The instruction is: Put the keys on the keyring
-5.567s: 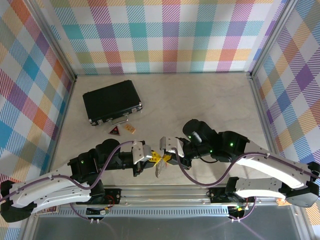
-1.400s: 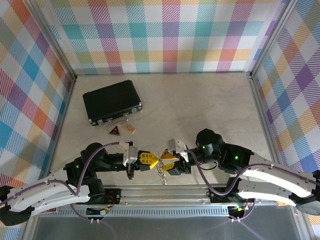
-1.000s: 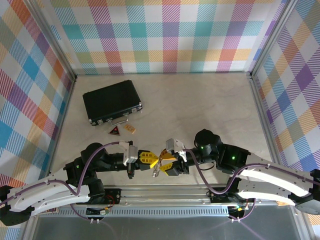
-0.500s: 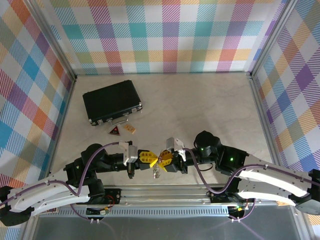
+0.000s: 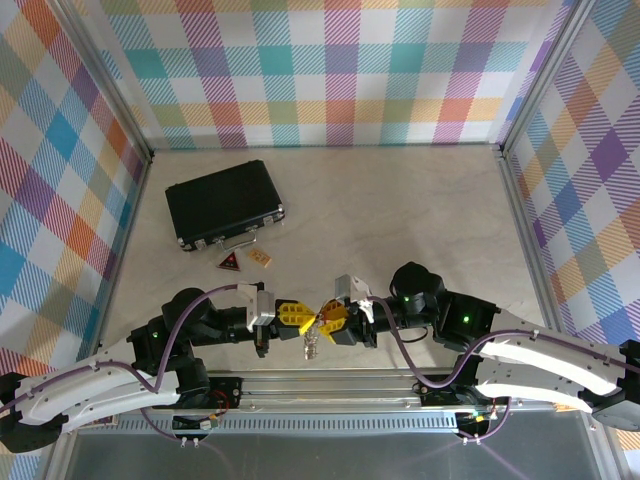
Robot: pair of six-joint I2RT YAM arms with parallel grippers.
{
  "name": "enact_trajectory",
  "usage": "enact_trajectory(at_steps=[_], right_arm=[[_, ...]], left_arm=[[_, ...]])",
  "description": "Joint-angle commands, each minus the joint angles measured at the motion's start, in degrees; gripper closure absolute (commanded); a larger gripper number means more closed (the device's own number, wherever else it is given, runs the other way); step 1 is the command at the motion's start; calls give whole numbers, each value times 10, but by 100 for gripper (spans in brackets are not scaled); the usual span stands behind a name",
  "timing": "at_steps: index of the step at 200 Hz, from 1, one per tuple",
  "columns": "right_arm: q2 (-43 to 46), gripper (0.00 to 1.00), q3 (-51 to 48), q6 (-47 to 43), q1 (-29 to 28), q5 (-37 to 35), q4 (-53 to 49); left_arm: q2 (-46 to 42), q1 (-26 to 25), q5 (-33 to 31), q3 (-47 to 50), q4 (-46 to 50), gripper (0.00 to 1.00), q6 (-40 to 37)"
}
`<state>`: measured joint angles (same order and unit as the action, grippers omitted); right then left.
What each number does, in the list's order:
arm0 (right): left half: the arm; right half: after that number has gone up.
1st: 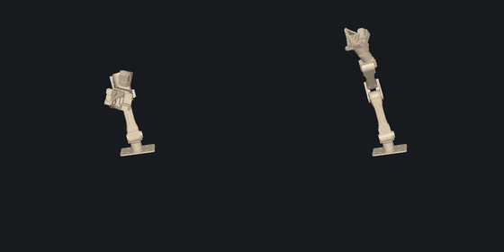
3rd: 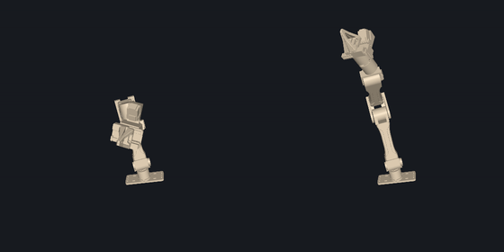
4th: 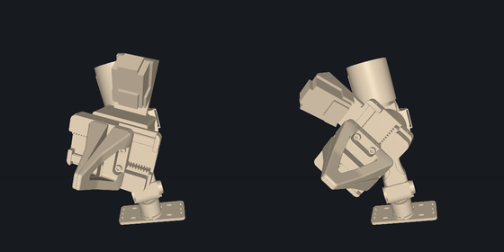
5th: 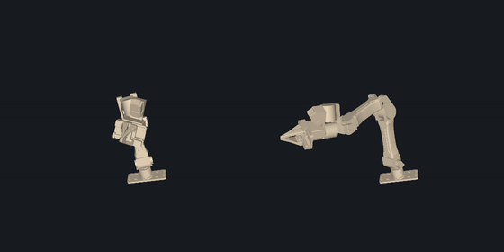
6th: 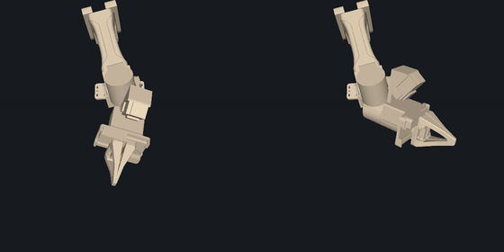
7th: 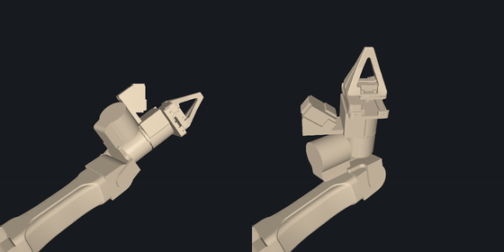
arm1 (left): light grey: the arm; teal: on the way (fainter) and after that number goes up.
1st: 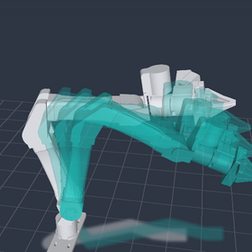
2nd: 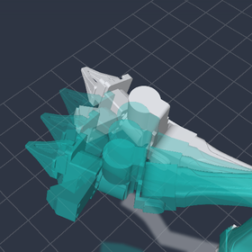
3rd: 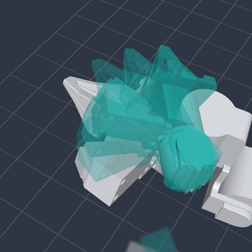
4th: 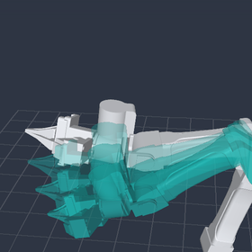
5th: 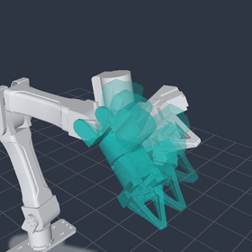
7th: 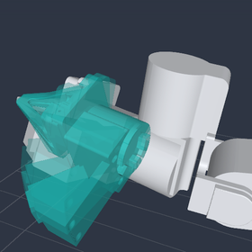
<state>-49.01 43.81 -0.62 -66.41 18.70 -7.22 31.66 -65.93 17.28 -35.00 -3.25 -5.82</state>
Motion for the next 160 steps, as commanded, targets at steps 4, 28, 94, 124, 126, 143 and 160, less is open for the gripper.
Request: enact_trajectory(at_steps=[4,28,94,124,126,143,160], right_arm=[[3,63,-3,0,-2,9,26],[3,62,-8,4,-2,-1,39],[-23,58,0,6,-2,7,53],[-21,57,-10,17,-2,1,73],[-20,57,-10,19,-2,0,75],[-11,61,-20,24,-2,-9,88],[-2,64,-35,32,-2,-10,112]], left_arm=[[-7,-1,-3,2,-21,100,-9],[-7,-1,-2,2,-21,100,-9],[-6,-1,-8,0,-20,100,-11],[-13,-1,-16,4,-20,100,-11],[-13,-1,-16,5,-20,100,-12],[-14,-1,-17,5,-20,100,-11],[-17,-1,-18,7,-20,100,-11]])
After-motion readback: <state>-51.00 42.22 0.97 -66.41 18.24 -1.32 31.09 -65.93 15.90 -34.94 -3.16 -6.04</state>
